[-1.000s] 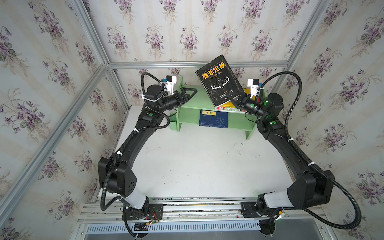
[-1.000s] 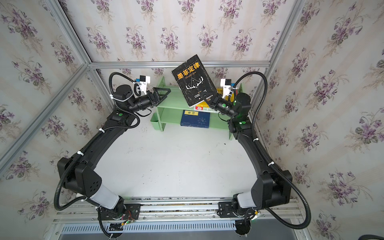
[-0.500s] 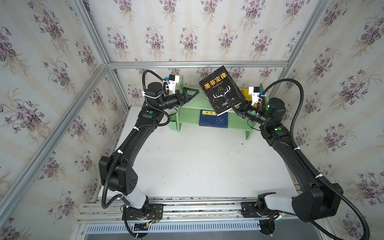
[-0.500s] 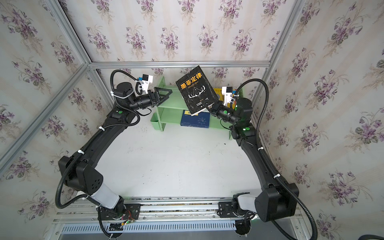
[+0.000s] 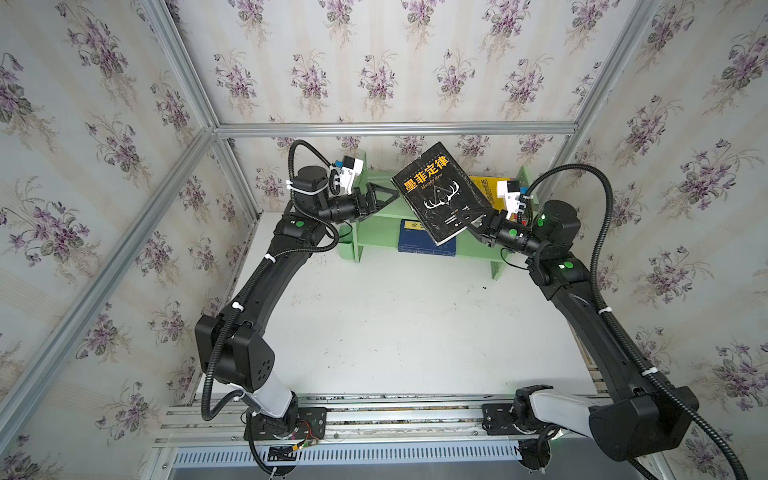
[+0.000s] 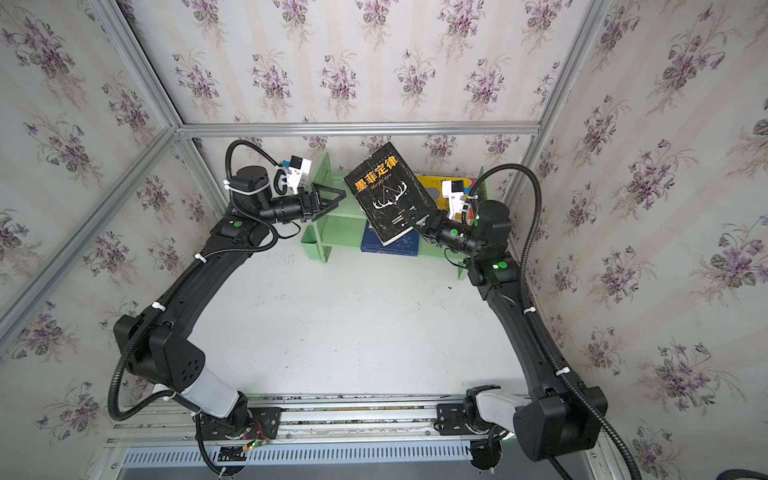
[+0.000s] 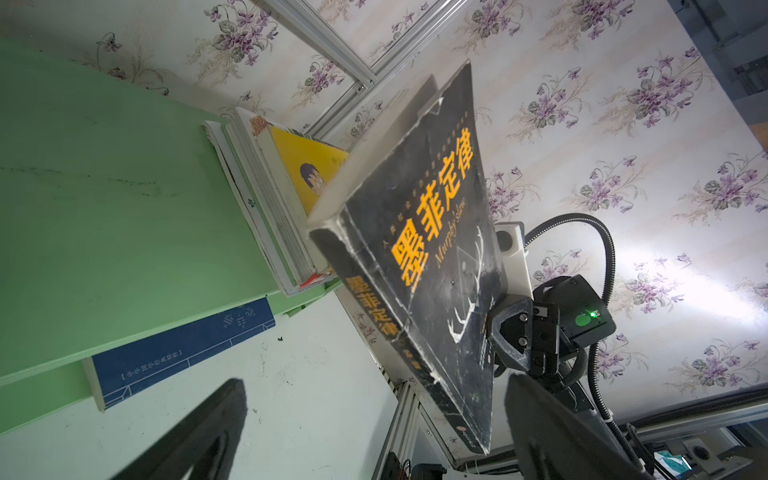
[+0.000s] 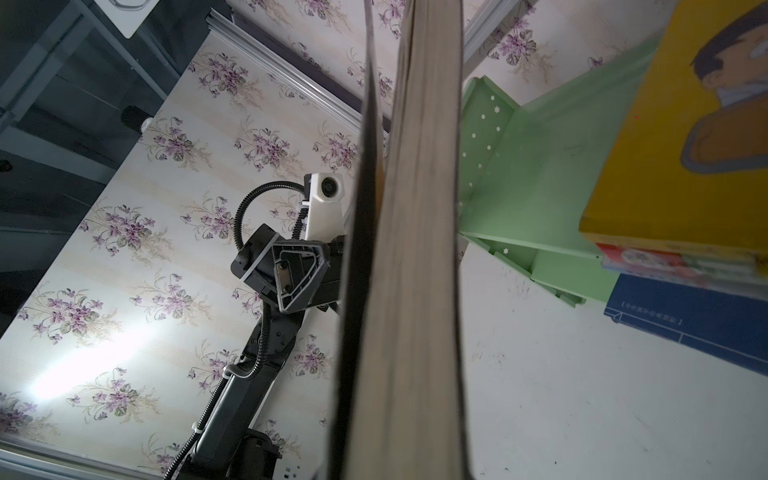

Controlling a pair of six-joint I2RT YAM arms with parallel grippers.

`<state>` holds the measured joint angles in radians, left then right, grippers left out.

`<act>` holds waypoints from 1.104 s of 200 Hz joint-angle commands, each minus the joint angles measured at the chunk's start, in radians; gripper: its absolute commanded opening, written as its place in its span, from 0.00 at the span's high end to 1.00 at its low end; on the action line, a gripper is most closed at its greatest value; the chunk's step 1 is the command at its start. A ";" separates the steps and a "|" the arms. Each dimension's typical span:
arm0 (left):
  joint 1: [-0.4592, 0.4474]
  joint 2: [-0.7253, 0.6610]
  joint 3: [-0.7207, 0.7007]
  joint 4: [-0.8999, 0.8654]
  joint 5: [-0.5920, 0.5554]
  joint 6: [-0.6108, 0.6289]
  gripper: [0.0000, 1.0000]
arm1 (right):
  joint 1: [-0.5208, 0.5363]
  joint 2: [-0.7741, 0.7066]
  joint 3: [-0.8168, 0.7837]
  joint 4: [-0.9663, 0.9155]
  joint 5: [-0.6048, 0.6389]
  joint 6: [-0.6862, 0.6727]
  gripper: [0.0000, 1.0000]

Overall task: Stacking books/files
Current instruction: Pass the book.

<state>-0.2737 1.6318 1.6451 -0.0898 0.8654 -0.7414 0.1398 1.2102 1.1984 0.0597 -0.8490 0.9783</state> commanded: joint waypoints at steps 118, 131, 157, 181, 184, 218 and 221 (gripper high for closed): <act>0.008 -0.031 -0.031 -0.060 0.064 0.073 0.01 | 0.003 -0.131 -0.017 -0.098 -0.027 -0.096 1.00; 0.008 -0.024 -0.025 -0.062 0.062 0.072 0.01 | 0.003 -0.117 -0.017 -0.077 -0.054 -0.082 1.00; 0.005 0.009 0.002 -0.063 0.075 0.065 0.02 | 0.003 -0.090 -0.013 -0.039 -0.099 -0.055 1.00; -0.007 0.025 0.025 -0.064 0.087 0.074 0.03 | 0.004 -0.081 -0.028 0.034 -0.108 -0.022 1.00; -0.009 0.026 0.027 -0.063 0.086 0.076 0.03 | 0.007 -0.079 -0.031 0.048 -0.111 -0.013 1.00; -0.023 0.056 0.068 -0.063 0.108 0.078 0.09 | 0.015 -0.049 -0.036 0.105 -0.136 0.022 1.00; -0.024 0.059 0.072 -0.064 0.107 0.078 0.10 | 0.016 -0.047 -0.035 0.104 -0.136 0.021 1.00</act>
<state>-0.2924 1.6745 1.6890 -0.1673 0.9379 -0.6830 0.1497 1.1500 1.1561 0.0257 -0.9443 0.9745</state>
